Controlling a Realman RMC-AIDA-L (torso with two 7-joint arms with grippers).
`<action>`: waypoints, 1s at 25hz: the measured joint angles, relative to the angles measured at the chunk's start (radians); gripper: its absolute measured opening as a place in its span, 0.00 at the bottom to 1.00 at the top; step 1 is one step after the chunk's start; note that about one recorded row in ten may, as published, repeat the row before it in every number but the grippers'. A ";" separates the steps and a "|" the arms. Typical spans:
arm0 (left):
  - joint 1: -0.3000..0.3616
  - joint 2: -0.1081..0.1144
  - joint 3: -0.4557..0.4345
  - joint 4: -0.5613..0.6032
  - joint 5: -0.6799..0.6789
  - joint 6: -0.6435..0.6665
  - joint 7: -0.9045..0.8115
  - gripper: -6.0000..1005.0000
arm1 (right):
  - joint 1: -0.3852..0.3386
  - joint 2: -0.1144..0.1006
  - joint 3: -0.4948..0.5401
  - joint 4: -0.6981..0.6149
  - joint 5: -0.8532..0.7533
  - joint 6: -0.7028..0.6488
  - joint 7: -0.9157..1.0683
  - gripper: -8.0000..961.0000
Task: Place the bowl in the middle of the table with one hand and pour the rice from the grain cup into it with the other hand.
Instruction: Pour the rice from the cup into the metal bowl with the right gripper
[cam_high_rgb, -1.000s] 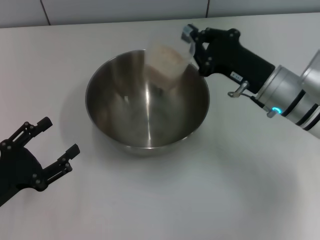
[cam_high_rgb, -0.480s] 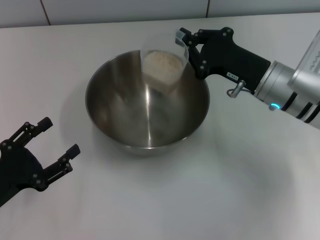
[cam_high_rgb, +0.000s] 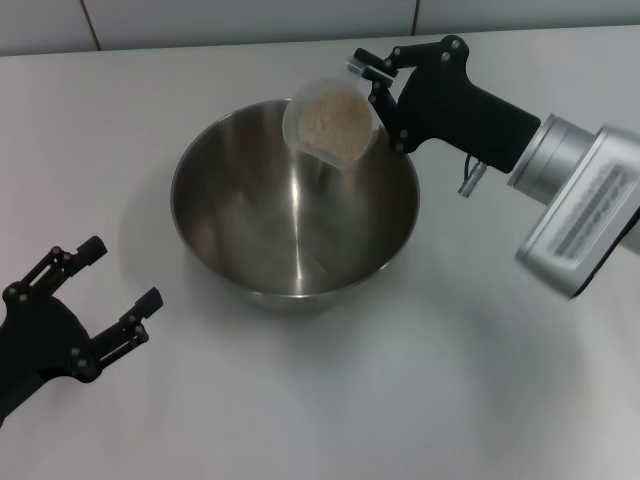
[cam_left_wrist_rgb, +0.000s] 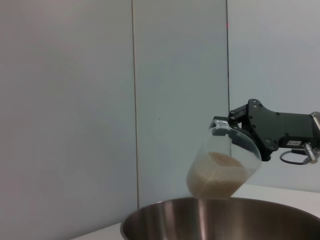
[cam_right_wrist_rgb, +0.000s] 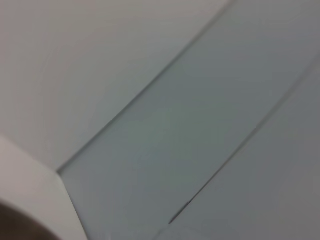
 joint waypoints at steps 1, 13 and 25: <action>0.000 -0.001 -0.001 -0.019 -0.005 -0.005 0.020 0.83 | -0.001 0.001 0.001 0.002 0.000 -0.001 -0.069 0.02; 0.003 -0.002 -0.002 -0.049 -0.001 -0.010 0.047 0.83 | -0.013 0.006 0.001 0.049 0.003 -0.023 -0.610 0.02; 0.003 0.000 0.005 -0.049 0.002 -0.008 0.042 0.83 | -0.026 0.011 -0.005 0.132 -0.001 -0.013 -1.093 0.02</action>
